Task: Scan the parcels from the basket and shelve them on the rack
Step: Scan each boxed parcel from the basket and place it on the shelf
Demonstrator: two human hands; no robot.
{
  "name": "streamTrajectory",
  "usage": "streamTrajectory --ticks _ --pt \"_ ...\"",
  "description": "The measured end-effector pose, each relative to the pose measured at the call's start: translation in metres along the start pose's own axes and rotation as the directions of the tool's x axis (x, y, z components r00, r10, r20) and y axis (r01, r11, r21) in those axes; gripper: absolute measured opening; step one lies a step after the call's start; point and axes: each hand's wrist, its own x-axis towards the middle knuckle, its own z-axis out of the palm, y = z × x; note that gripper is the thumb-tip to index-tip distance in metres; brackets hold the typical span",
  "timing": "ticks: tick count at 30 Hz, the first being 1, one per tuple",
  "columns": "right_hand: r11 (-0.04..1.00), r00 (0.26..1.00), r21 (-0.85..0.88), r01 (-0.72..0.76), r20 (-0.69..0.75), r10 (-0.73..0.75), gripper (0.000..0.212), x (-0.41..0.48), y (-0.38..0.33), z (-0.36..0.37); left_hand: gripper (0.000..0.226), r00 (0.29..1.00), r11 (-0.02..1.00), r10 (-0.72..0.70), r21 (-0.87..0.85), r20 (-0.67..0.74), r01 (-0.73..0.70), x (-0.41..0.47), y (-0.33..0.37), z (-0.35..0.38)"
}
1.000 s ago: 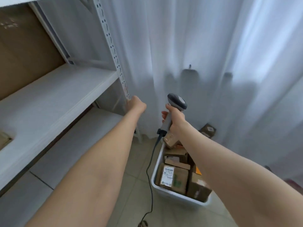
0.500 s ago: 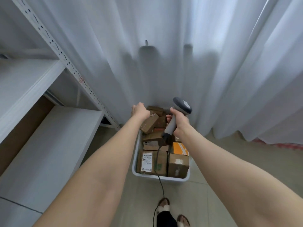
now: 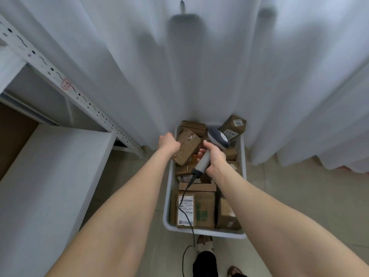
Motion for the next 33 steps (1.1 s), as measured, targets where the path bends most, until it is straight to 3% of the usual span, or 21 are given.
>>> streamTrajectory --ticks 6,18,24,29,33 --pt "0.998 0.998 0.033 -0.047 -0.034 0.049 0.035 0.096 0.026 0.003 0.053 0.998 1.0 -0.001 0.011 0.067 0.0 0.085 -0.026 0.062" --pt "0.985 0.994 0.153 -0.08 0.091 0.067 0.058 0.247 0.073 0.014 0.069 0.992 0.992 -0.1 -0.064 0.078 0.105 0.21 -0.073 0.147" --pt "0.977 0.978 0.17 -0.128 0.185 0.096 0.05 0.262 0.079 0.011 0.055 0.993 0.992 -0.092 -0.074 0.074 0.097 0.215 -0.075 0.16" --pt "0.987 0.984 0.092 -0.129 0.132 0.117 0.051 0.238 0.062 0.0 0.052 0.996 0.988 -0.059 -0.141 0.063 0.067 0.185 -0.062 0.144" --pt "0.99 0.988 0.074 -0.123 0.108 0.114 0.053 0.194 0.037 -0.004 0.037 1.0 0.965 -0.005 -0.263 0.008 0.007 0.149 -0.042 0.116"
